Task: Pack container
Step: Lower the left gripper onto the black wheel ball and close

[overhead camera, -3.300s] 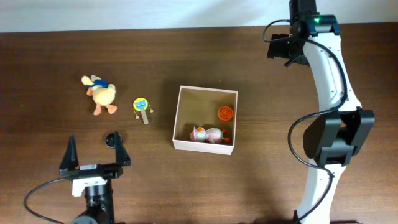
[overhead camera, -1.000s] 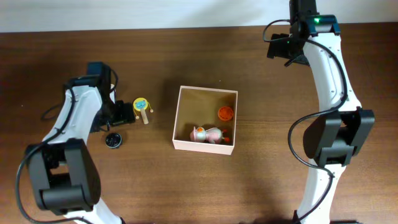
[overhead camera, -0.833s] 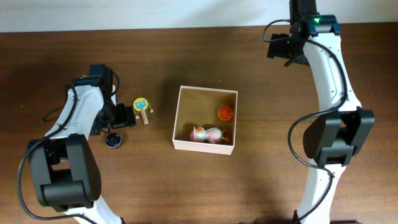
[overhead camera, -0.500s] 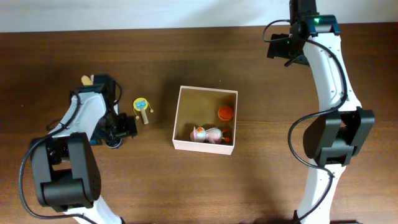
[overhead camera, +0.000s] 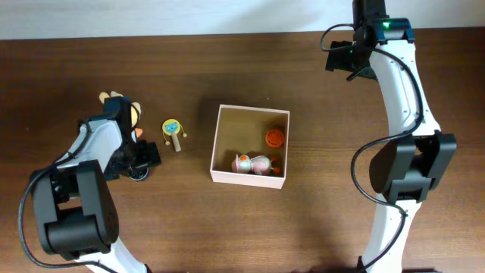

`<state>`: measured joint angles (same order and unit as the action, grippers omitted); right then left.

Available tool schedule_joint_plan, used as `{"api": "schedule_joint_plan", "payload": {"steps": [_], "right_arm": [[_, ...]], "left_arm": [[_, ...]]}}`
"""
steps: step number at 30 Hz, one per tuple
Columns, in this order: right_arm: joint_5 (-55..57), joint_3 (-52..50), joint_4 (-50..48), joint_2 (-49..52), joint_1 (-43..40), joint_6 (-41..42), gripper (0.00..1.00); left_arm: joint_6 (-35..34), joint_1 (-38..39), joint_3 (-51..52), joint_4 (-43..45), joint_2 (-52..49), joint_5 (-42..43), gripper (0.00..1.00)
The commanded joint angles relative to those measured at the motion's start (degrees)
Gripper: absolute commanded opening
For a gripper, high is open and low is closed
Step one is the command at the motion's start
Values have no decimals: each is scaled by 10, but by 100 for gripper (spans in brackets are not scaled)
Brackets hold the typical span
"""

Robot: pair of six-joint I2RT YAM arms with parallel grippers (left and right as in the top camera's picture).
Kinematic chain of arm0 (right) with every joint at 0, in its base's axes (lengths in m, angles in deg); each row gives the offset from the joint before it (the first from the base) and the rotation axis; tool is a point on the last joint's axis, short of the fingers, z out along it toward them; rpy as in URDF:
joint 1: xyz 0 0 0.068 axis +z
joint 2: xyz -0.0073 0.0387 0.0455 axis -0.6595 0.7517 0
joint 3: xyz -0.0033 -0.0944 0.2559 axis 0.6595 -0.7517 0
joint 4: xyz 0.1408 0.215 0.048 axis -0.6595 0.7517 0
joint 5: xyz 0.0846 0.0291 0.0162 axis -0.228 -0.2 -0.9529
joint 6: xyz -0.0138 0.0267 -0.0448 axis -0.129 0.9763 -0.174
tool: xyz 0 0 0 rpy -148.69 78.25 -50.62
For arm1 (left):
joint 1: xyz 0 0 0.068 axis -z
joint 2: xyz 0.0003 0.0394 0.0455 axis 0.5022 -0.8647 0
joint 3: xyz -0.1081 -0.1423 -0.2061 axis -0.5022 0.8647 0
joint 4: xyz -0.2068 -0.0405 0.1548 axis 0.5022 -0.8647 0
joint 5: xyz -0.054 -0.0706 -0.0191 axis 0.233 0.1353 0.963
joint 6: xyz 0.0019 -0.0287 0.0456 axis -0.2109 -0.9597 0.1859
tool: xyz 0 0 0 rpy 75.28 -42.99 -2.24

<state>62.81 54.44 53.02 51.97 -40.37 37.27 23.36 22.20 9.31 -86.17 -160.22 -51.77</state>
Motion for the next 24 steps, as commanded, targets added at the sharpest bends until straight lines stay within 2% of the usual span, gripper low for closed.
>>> {"api": "schedule_joint_plan", "payload": {"steps": [1,3,5,6,8,10,14,16,24], "right_arm": [[1,-3,0,2,-2,5,99],[1,-3,0,2,-2,5,99],[1,-3,0,2,-2,5,99],[1,-3,0,2,-2,5,99],[1,-3,0,2,-2,5,99],[1,-3,0,2,-2,5,99],[1,-3,0,2,-2,5,99],[1,-3,0,2,-2,5,99],[1,-3,0,2,-2,5,99]], "left_arm": [[-5,-2,13,3,-2,0,100],[-5,-2,13,5,-2,0,100],[-5,-2,13,5,-2,0,90],[-5,-2,13,5,-2,0,81],[-5,-2,13,5,-2,0,69],[-5,-2,13,6,-2,0,61],[-5,-2,13,6,-2,0,57],[-5,-2,13,6,-2,0,47],[-5,-2,6,5,-2,0,47]]}}
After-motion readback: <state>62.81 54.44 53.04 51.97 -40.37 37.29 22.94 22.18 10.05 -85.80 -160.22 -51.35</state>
